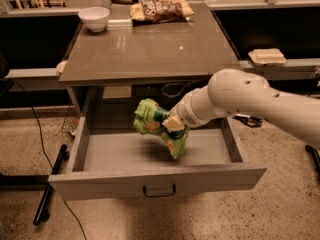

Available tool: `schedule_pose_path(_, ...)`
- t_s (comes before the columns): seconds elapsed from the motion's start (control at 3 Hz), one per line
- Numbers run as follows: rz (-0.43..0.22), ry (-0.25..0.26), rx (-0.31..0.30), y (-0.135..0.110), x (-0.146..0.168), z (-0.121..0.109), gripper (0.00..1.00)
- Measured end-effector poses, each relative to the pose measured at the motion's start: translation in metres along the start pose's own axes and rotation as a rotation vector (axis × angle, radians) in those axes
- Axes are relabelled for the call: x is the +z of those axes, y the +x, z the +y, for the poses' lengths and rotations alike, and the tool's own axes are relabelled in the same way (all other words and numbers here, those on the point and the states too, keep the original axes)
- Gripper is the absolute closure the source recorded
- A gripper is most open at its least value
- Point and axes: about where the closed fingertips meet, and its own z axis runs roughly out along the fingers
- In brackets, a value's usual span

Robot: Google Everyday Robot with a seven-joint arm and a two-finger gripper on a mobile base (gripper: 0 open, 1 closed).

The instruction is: Pick green rice chip bag from top drawer and place on counter

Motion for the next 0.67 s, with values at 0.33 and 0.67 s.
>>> schedule_pose_path(0.33, 0.028, 0.074, -0.015, 0.0010, -0.0496, -0.0226, 1.00)
schedule_pose_path(0.67, 0.018, 0.081, -0.009, -0.0032, -0.0565, -0.0277, 1.00)
